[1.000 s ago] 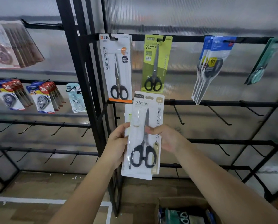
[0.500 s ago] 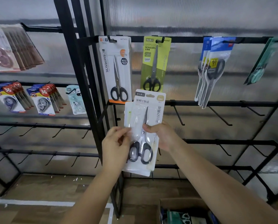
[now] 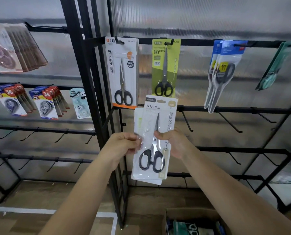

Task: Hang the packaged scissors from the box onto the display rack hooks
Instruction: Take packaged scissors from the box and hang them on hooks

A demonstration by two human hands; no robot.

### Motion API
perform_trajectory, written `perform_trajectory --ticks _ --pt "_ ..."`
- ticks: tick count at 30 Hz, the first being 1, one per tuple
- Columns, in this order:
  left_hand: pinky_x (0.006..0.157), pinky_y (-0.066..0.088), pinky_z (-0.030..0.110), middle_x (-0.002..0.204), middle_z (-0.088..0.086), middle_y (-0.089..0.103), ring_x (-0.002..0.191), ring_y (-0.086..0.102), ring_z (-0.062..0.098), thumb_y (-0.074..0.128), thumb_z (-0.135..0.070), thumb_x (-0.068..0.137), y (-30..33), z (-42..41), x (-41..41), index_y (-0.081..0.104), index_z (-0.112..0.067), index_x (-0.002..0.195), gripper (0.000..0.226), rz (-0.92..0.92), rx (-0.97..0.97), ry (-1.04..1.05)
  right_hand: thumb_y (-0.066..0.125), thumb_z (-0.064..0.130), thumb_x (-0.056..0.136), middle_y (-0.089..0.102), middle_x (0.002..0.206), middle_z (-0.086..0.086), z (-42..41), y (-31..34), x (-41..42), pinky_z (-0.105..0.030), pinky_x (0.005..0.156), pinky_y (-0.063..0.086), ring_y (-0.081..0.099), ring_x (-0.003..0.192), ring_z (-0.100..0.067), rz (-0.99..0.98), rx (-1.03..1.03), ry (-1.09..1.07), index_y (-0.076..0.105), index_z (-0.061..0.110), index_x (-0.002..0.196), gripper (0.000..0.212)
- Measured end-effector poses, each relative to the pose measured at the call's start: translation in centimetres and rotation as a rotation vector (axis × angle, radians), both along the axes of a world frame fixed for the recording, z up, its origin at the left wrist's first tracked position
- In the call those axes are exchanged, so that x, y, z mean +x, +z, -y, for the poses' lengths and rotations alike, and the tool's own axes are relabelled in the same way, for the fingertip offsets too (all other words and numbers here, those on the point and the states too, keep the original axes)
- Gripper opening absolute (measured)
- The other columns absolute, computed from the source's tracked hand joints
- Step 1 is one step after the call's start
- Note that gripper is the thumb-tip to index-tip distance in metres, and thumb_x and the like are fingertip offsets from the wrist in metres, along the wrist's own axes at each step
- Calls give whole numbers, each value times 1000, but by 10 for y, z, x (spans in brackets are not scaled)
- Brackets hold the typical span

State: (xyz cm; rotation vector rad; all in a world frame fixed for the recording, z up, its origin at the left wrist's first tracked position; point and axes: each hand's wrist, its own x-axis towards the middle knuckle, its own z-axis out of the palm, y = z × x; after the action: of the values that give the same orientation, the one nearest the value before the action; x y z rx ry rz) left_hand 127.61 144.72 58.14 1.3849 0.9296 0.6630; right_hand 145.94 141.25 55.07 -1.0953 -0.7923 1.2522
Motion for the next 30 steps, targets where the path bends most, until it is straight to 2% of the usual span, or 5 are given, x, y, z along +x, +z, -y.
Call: perform_trajectory --ticks 7,14,18,24,30 --pt "50 49 21 74 9 72 61 68 11 57 -4 90 -1 -2 -11 70 -4 94 13 -57 -13 -106 79 7 60 61 124 -19 5 -3 1 -52 105 39 57 117 -36 35 -28 54 58 1 124 68" --pt "63 34 26 73 1 72 62 63 9 60 -7 86 -3 -3 -17 72 -6 95 14 51 -101 -99 67 6 69 59 126 -21 6 -5 -1 -56 102 40 55 117 -39 -41 8 74 56 -1 126 59" --pt "75 39 36 69 3 71 63 57 15 67 -3 78 -7 4 -9 75 -9 77 10 116 -115 88 69 9 69 62 124 -16 7 -5 -5 -52 103 40 58 116 -34 -32 7 57 57 3 126 59" --pt "53 50 23 61 6 67 55 59 15 66 4 81 -11 16 4 66 -1 73 10 257 -36 325 65 -3 79 64 119 -15 10 2 -10 -53 101 42 60 111 -32 -31 14 28 61 4 119 41" --pt "75 49 39 77 13 64 74 56 26 66 5 81 -11 15 6 63 -2 70 14 184 53 292 66 2 66 60 125 -20 13 5 -8 -50 97 45 57 115 -36 -14 52 71 57 0 125 60"
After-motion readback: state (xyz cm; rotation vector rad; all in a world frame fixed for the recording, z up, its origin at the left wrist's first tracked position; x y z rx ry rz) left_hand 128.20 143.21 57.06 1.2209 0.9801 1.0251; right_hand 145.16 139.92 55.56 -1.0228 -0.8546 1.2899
